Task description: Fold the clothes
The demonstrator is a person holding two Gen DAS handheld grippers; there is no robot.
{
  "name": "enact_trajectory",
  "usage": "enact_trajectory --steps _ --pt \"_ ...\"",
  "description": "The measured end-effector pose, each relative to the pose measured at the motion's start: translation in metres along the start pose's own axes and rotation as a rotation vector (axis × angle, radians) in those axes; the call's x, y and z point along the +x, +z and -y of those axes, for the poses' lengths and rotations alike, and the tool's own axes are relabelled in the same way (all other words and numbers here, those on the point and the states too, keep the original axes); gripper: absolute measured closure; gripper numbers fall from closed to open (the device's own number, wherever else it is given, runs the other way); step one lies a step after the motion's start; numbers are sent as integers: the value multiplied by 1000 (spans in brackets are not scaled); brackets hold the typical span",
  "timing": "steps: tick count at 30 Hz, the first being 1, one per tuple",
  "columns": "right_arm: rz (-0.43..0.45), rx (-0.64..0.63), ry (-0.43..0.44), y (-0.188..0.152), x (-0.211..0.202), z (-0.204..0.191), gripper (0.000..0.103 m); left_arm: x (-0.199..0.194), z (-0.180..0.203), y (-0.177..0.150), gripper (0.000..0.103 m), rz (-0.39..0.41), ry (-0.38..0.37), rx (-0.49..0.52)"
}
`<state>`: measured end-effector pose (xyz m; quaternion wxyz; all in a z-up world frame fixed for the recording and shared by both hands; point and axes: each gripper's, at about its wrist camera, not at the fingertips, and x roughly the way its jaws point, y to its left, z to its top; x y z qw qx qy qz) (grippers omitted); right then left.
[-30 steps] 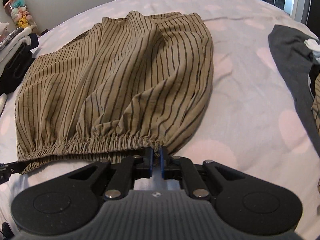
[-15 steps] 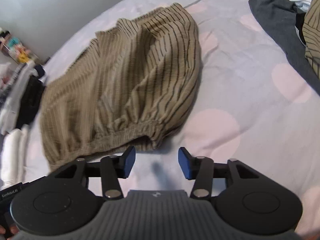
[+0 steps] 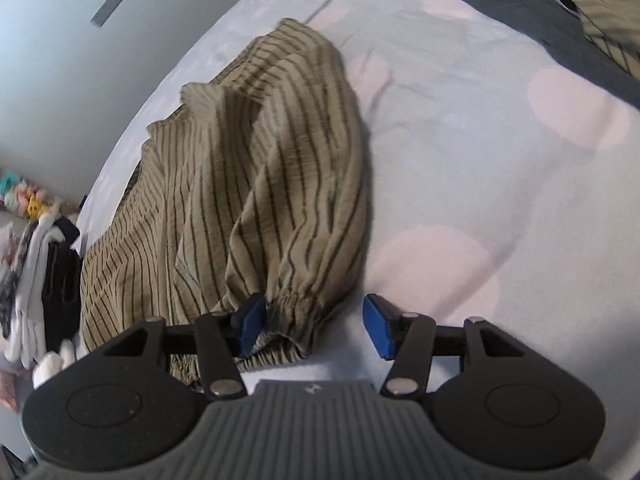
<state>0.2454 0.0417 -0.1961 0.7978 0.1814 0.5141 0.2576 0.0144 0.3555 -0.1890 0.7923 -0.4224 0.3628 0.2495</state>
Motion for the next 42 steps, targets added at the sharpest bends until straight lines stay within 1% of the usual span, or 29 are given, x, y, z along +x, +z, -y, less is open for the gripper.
enact_trajectory --steps 1,2,3,4,5,8,9,11,15,17,18,20,23,25,28,31,33,38,40,42 --pt "2 -31 -10 -2 2 -4 52 4 0 1 53 -4 6 -7" --pt "4 -64 -21 -3 4 -8 59 9 0 1 58 -8 11 -13" --pt "7 -93 -29 -5 6 -12 63 8 2 1 64 -5 15 -12" --pt "10 -117 -31 -6 6 -16 68 4 3 1 66 0 17 -7" --pt "13 -136 -31 -8 7 -19 75 0 5 1 72 6 19 -2" --pt "30 -155 -22 -10 2 -21 84 -11 10 1 79 22 26 12" --pt "36 -158 -18 -10 0 -20 85 -15 11 0 81 28 28 17" --pt "44 -164 -5 -12 -7 -21 89 -22 14 0 83 39 33 26" --pt "56 -175 17 -14 -23 -26 90 -37 21 -1 84 61 42 46" --pt "66 -180 30 -16 -38 -33 91 -44 24 -1 85 72 46 55" --pt "69 -184 34 -19 -47 -36 91 -49 26 -2 85 66 58 43" --pt "60 -204 6 -27 -64 -46 91 -63 24 -9 85 40 87 7" --pt "30 -231 -64 -39 -87 -55 91 -78 21 -24 84 7 107 -9" --pt "31 -256 -83 -50 -104 -56 91 -82 20 -33 84 -15 118 -5" --pt "36 -340 -139 -66 -118 -60 91 -84 20 -42 84 -37 141 24" --pt "22 -431 -203 -79 -113 -61 90 -79 23 -46 84 -59 175 59" --pt "-4 -453 -220 -83 -104 -59 90 -70 26 -45 84 -60 200 83" --pt "-75 -477 -272 -93 -78 -48 90 -52 24 -43 81 -94 240 97" --pt "-104 -486 -285 -92 -71 -46 90 -48 19 -48 80 -127 261 101" --pt "-114 -491 -296 -93 -69 -47 88 -40 15 -49 78 -172 272 88"
